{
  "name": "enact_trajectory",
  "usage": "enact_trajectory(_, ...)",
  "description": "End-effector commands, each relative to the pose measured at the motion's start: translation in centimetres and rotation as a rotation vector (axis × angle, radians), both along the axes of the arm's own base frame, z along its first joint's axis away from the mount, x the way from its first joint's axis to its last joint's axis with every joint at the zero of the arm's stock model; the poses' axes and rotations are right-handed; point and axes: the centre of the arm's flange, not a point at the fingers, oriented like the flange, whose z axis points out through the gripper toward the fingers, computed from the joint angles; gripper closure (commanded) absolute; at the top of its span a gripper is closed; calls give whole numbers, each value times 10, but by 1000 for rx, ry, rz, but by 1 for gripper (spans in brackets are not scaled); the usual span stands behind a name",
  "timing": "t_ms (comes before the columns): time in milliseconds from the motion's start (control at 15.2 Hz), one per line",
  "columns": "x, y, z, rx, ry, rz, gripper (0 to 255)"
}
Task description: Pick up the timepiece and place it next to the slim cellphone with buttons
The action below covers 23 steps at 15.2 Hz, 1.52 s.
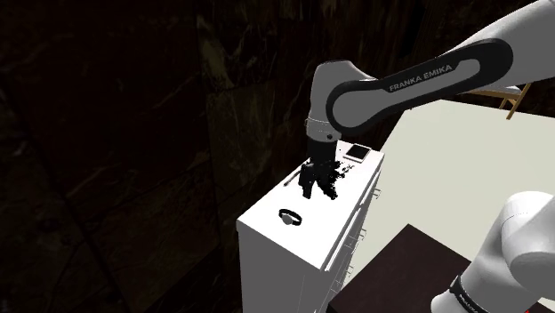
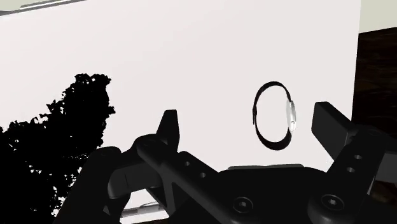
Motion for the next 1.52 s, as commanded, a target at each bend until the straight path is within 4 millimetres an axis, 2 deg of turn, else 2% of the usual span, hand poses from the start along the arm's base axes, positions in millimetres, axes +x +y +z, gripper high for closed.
enact_trajectory(0,11,20,-7,14,-11,29,0)
enact_trajectory(264,31,61,-26,40,-30,87,0)
enact_trajectory(330,32,65,-27,42,-32,93,0)
enact_trajectory(792,31,69,-67,42,-32,93,0)
enact_trajectory(1320,31,69,-67,42,-32,93,0)
enact_trajectory(1386,31,69,-67,42,-32,93,255)
enact_trajectory(1452,31,69,-67,42,-32,93,255)
